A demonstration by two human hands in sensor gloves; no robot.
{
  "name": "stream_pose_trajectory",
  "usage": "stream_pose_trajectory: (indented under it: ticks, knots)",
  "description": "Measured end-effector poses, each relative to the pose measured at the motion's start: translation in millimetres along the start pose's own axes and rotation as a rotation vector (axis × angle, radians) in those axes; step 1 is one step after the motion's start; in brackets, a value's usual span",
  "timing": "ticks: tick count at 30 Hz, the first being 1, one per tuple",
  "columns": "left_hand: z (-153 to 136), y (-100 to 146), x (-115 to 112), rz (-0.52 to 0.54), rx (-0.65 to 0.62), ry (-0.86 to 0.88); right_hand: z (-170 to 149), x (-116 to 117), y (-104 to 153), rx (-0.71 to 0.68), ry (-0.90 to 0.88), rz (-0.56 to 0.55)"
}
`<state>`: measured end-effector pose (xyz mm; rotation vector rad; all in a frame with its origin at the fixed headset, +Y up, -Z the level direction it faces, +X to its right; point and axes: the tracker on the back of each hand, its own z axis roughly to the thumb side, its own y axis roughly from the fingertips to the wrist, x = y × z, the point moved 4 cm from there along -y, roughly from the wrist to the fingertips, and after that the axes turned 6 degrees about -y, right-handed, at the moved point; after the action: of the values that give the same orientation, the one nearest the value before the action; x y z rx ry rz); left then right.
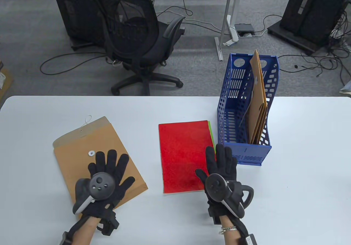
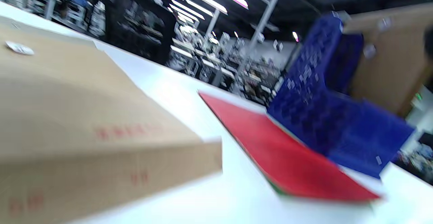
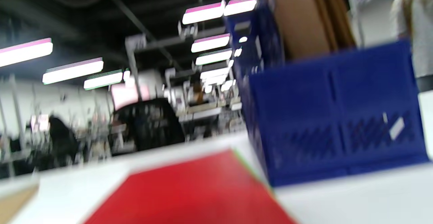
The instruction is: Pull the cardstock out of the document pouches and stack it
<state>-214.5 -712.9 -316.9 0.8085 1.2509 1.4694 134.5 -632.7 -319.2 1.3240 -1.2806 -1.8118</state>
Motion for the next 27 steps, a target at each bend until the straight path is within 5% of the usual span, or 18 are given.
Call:
stream_pose_trajectory:
  ticks: [4,8,15,27]
  knots:
    - [2.8,0.1,-32.5,-0.102,-0.006,0.043,-3.0,-69.4,-32.0,0.029,0.022,-0.211]
    - [1.5,0.2,-38.5,-0.113,0.003,0.029,-14.6,-108.2,-65.4,0.106,0.019,-0.335]
    - [4.4,1.4,-41.1,-0.086,-0.012,0.045,-46.3,-105.0,-111.7,0.265,0.083,-0.214]
    - [-5.6,0.0,-51.5,-0.136,0.000,0.118,-52.1,-103.9,-134.1,0.342,0.126,-0.244]
